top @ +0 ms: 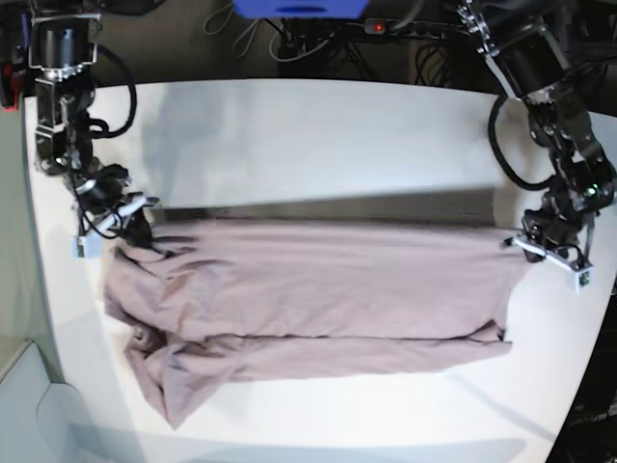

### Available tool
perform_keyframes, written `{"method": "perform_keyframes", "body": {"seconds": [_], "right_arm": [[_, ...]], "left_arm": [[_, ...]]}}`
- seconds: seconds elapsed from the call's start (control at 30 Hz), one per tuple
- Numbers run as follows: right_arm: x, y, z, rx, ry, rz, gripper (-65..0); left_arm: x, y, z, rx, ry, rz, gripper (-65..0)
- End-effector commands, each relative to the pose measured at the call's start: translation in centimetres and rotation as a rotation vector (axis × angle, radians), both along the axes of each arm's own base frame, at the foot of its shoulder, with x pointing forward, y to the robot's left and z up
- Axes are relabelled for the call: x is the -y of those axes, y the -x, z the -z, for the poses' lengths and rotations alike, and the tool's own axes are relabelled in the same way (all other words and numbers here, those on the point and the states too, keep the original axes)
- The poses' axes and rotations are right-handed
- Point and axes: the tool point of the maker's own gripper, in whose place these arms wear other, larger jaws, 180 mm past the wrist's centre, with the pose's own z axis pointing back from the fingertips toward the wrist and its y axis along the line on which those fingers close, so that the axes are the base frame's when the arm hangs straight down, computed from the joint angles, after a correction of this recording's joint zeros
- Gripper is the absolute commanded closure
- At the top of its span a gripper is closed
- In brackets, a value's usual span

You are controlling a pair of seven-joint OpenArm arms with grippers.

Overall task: Layout the t-shirt on the table in an organized manner, then fold the t-shirt properly
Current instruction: 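Grasp the shirt's shoulder edge with both grippers, then pull the shoulder edge away from the hem with both grippers and release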

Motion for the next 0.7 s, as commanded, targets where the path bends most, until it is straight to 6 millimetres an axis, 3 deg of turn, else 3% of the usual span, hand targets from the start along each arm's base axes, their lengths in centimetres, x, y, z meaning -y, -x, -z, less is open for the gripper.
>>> {"method": "perform_keyframes", "body": {"seconds": [0.0, 0.07, 0.23, 0.37, 0.43, 0.53, 0.6, 0.67], "right_arm": [[0.3, -1.4, -4.2, 0.133, -0.001, -0.010, 0.0], [0.8, -0.7, -7.2, 0.204, 0.045, -0.025, 0.0], [-0.3, 0.9, -14.0, 0.375, 0.107, -0.070, 0.0], [-1.4, 1.3, -17.4, 0.466, 0.140, -0.108, 0.0], [-1.4, 1.3, -17.4, 0.458, 0.149, -0.113, 0.0], [-0.9, 2.0, -15.7, 0.367, 0.175, -0.117, 0.0], [0.6, 3.6, -13.6, 0.275, 0.194, -0.088, 0.0], [0.6, 5.5, -11.9, 0.200, 0.193, -0.082, 0.0]], "left_arm": [[-0.8, -1.2, -3.3, 0.084, -0.041, 0.000, -0.3], [-1.1, -0.8, -5.3, 0.104, -0.070, -0.008, -0.3], [-0.9, -0.2, -8.6, 0.128, -0.126, 0.003, -0.3], [-0.6, -0.6, -10.0, 0.147, -0.133, 0.008, -0.3], [-0.5, -0.6, -9.6, 0.120, -0.121, 0.009, -0.3], [-0.4, 0.0, -8.8, 0.079, -0.113, 0.012, -0.3], [-0.4, 0.8, -7.7, 0.039, -0.106, 0.012, -0.3], [-0.2, 2.0, -6.3, -0.006, -0.105, 0.016, -0.3]]}}
